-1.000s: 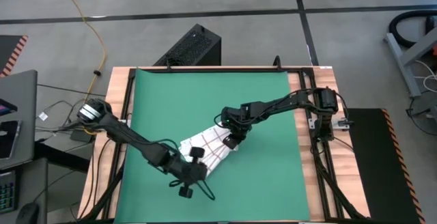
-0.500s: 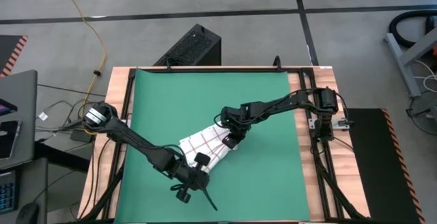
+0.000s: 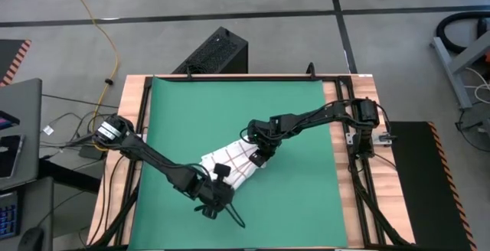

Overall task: Roll towel
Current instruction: Roll the white stripe towel

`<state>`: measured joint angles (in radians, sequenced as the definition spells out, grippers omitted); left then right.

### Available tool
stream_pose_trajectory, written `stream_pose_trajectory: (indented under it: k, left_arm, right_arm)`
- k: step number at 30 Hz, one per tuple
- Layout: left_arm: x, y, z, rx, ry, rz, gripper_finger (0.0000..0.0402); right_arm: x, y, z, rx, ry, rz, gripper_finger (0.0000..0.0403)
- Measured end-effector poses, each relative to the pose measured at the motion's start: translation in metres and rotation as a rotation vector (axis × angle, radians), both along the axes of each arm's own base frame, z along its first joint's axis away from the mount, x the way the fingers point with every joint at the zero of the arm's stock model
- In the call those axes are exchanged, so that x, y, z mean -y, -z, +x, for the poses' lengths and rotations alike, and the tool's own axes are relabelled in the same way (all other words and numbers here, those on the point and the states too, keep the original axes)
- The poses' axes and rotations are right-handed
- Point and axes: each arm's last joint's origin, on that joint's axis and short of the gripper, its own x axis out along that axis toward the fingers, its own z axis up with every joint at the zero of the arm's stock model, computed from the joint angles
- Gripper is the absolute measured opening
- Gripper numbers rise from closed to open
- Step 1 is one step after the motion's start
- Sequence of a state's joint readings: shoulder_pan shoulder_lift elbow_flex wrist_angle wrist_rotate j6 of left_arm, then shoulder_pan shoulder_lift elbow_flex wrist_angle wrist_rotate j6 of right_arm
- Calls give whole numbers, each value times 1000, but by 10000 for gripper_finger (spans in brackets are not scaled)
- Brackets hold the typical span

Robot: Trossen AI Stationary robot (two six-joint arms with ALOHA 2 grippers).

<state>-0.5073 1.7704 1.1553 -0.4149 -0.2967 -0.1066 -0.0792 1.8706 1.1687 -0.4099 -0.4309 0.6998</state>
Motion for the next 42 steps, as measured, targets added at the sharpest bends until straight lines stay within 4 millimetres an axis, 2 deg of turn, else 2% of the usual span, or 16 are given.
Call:
stream_pose_trajectory:
  k: [18,27,35,42]
  left_arm:
    - [-17,19,-20,-89,-308,67,0]
    - [-26,52,-36,-66,-424,-4,0]
    - [-31,64,-44,-53,-445,5,0]
    - [-32,66,-45,-68,-429,26,0]
  right_arm:
    - [0,0,0,0,1,-2,21]
    - [-7,2,-6,-68,-17,-6,21]
    - [-20,4,-11,-112,-73,-143,77]
    - [-24,-10,-17,-64,-170,-226,86]
